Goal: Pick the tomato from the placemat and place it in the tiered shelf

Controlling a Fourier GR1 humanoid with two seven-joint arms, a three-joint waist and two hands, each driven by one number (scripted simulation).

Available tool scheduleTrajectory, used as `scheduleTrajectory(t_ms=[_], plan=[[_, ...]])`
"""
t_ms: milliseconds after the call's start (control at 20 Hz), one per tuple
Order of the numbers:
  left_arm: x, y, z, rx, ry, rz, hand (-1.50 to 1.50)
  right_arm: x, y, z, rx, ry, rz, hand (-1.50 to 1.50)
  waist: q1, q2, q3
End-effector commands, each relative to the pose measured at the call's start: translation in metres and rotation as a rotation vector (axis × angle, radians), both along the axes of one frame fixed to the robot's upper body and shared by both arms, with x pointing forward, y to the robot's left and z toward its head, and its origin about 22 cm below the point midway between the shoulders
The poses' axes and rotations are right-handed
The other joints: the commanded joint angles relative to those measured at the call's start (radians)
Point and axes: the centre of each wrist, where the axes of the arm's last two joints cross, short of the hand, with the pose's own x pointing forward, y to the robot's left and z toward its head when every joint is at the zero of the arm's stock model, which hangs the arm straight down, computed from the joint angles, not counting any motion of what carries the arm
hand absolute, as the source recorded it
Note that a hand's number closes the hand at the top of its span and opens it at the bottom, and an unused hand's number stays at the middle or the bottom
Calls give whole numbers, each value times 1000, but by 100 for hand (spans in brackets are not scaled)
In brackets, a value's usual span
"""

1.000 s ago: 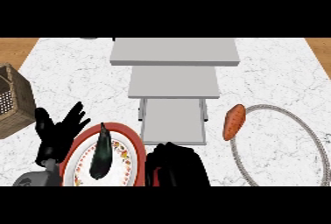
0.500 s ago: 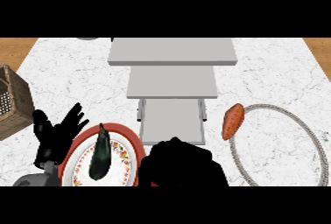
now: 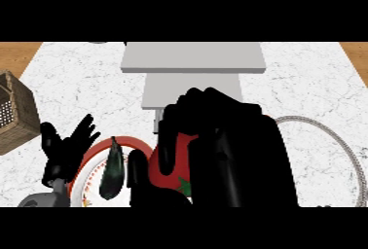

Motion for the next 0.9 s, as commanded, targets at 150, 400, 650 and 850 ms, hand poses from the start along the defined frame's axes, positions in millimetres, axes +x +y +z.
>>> scheduleTrajectory(t_ms=[150, 400, 650, 850], plan=[[-3, 7, -12, -19, 44, -2, 0, 24, 10, 64, 26, 129, -168, 150, -5, 6, -3], [-9, 5, -21, -10, 24, -9, 0, 58, 16, 89, -18, 185, -150, 150, -3, 11, -2], [7, 7, 4, -2, 23, -12, 0, 88, 12, 91, -80, 215, -123, 150, -8, 14, 1], [-12, 17, -11, -12, 35, 5, 0, 108, 17, 102, -101, 215, -149, 150, 1, 15, 0]])
